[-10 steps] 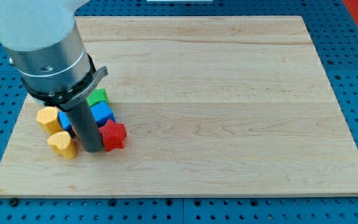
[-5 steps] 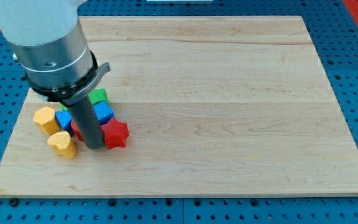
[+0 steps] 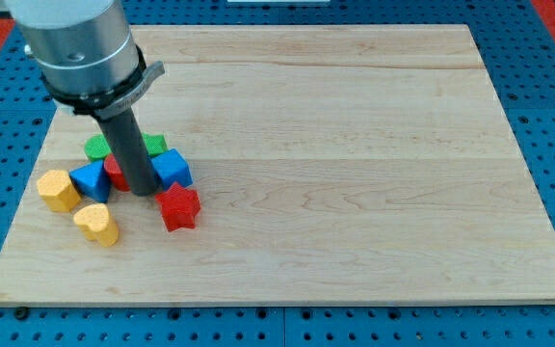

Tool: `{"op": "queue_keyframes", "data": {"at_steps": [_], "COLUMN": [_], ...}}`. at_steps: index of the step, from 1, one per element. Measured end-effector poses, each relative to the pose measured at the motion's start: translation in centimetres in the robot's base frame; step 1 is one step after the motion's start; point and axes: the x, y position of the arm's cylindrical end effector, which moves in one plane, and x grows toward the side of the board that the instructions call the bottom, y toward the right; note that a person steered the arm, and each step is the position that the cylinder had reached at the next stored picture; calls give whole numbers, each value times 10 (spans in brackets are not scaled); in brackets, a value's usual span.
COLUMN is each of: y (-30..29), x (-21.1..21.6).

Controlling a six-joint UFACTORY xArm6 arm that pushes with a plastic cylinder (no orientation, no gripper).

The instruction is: Separate the group of blocks

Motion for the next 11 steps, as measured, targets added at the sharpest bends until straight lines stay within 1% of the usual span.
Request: {"op": "queue_keyframes", "data": {"at_steps": [2, 3, 4, 5, 7, 8, 10, 11], "y": [9, 36, 15, -7, -52, -37, -40, -38], "x": [-36, -12, 7, 11, 3, -3, -26, -54]}}
